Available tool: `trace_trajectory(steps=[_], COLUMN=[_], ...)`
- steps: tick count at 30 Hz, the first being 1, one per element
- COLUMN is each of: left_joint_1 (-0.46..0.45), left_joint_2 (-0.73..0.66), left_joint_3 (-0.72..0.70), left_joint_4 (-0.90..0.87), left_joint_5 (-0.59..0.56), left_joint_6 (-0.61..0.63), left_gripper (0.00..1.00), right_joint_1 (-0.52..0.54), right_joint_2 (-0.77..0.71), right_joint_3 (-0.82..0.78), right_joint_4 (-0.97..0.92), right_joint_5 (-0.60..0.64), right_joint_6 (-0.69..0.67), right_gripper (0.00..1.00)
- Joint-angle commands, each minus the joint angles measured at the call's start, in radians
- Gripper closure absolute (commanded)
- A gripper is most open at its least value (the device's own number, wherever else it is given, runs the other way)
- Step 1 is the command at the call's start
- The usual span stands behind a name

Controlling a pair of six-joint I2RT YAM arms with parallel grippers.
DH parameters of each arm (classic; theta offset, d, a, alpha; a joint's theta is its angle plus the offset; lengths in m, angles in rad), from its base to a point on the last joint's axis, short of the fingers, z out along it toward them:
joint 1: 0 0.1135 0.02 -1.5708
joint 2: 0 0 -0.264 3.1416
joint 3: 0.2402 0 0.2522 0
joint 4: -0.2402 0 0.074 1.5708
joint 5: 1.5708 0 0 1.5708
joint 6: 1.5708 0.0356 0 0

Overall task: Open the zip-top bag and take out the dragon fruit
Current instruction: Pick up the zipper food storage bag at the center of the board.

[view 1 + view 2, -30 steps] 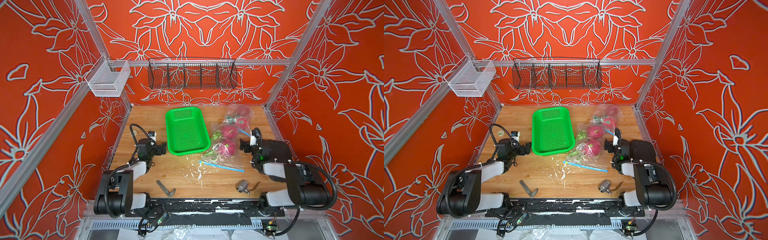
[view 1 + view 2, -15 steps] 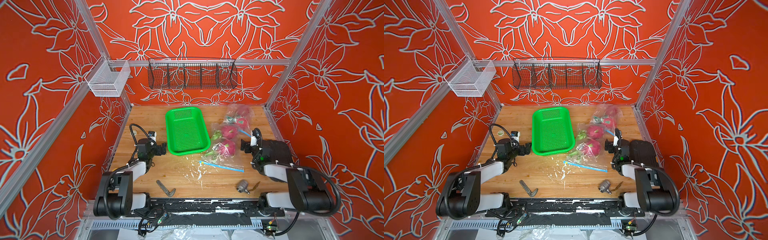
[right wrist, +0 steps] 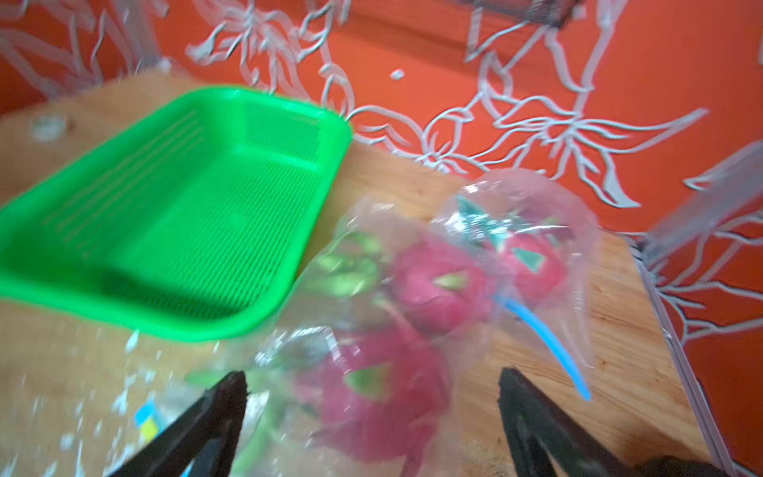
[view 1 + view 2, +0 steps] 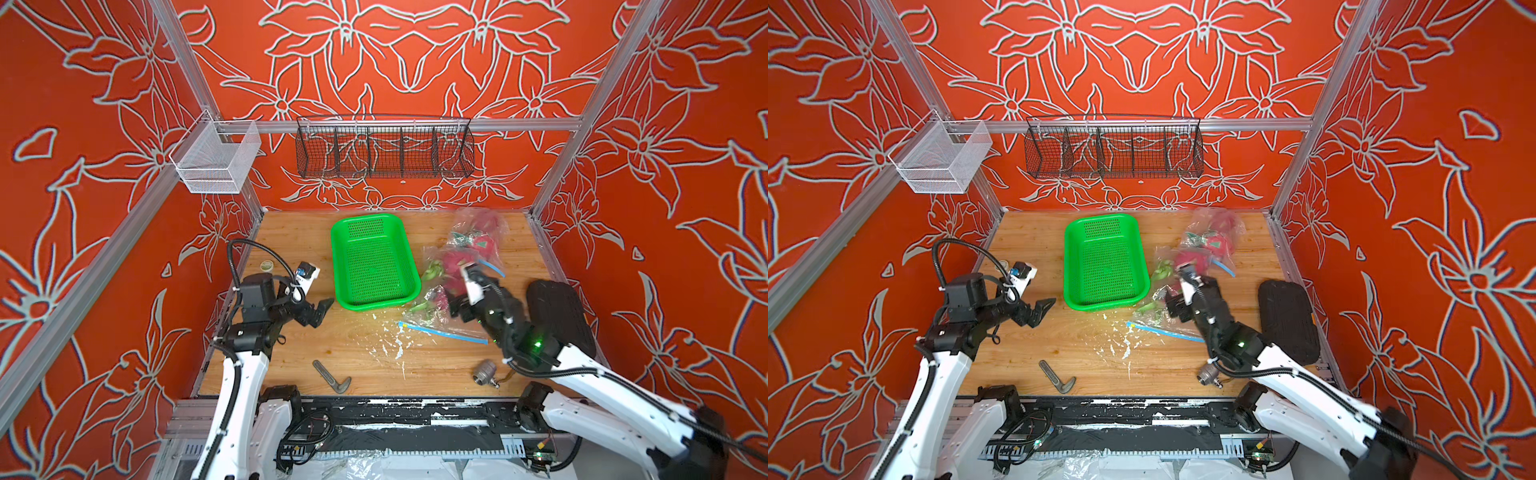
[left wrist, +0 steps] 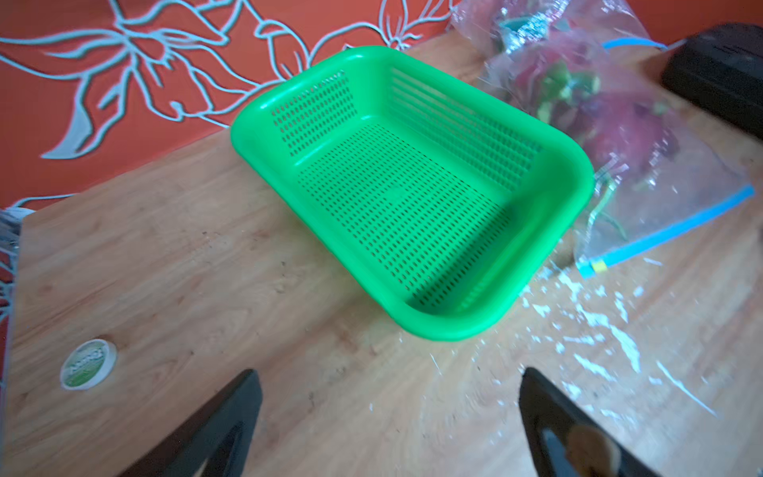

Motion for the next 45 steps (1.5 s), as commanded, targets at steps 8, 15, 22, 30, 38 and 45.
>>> trace_trajectory(steps=[8,15,22,30,38,45], left_joint_1=[0.008,0.008,0.008,0.008,-0.019,-0.227], left_joint_2=[0.08,0.053,0.041,0.051,-0.036,-0.023], left_joint_3=[0.051,0.044,0.036,0.034,-0.001,0.118], left_joint_4=[-0.206,-0.254,-0.273,-0.244,-0.165,-0.347], left_joint_5=[0.125,0.186,0.227,0.255,0.366,0.31], left_joint_6=[0.113,0.146,0.161,0.143,0.091,0.087], left_gripper=[0.03,0.03,0.03,0.03,0.01,0.06], right_joint_1=[0.453,0.449,0.355,0.291,0.283,0.283], right_joint_2=[0.573,0.849,0.919,0.914,0.595,0.386], right_joint_3=[0.199,0.245,0.219,0.228,0.16,0.171], right_joint_4=[-0.294,-0.087,0.169,0.257,0.103,-0.082], right_joint_5=[0.481,0.598,0.63,0.671,0.523,0.442], right_joint_6=[-0.146,-0.323,-0.456,-0.469,-0.309,-0.221], right_gripper=[0.03,0.03,0.14,0.45,0.84,1.0])
